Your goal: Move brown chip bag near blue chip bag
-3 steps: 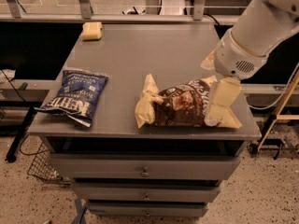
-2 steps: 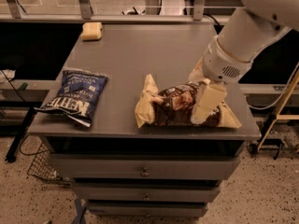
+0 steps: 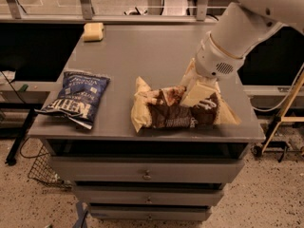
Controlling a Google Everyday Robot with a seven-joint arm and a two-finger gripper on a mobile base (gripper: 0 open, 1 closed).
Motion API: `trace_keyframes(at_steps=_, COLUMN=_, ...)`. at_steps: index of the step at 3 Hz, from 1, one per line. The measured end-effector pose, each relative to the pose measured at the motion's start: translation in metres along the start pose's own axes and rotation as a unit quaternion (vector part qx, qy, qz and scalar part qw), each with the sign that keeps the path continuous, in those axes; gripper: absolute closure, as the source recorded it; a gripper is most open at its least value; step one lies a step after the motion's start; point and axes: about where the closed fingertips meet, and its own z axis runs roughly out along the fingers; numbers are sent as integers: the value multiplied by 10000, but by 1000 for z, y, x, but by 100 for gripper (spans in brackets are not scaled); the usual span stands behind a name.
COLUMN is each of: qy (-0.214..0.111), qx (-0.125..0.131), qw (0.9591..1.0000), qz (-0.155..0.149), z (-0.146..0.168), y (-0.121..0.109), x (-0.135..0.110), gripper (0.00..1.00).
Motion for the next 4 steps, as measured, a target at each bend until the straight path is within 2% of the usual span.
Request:
trace_keyframes(at_steps=1, qy=-200, qx=63, qw=9990, qz=-407, z=-11, y=-6, x=-34, gripper=90)
trace_keyframes(at_steps=2, qy=-617, qx=165, qw=9931, qz=-985, z=-27, y=-18, x=-90, gripper=100)
trace_keyframes(at_steps=3, qy=-863, qx=197, qw=9878, qz=-1281, z=-28, y=-31, x=-122, gripper=100)
trace_keyframes(at_steps=4, qy=-945, qx=316, qw=9866, qz=-1293, z=-14, y=-56, x=-142, gripper=100)
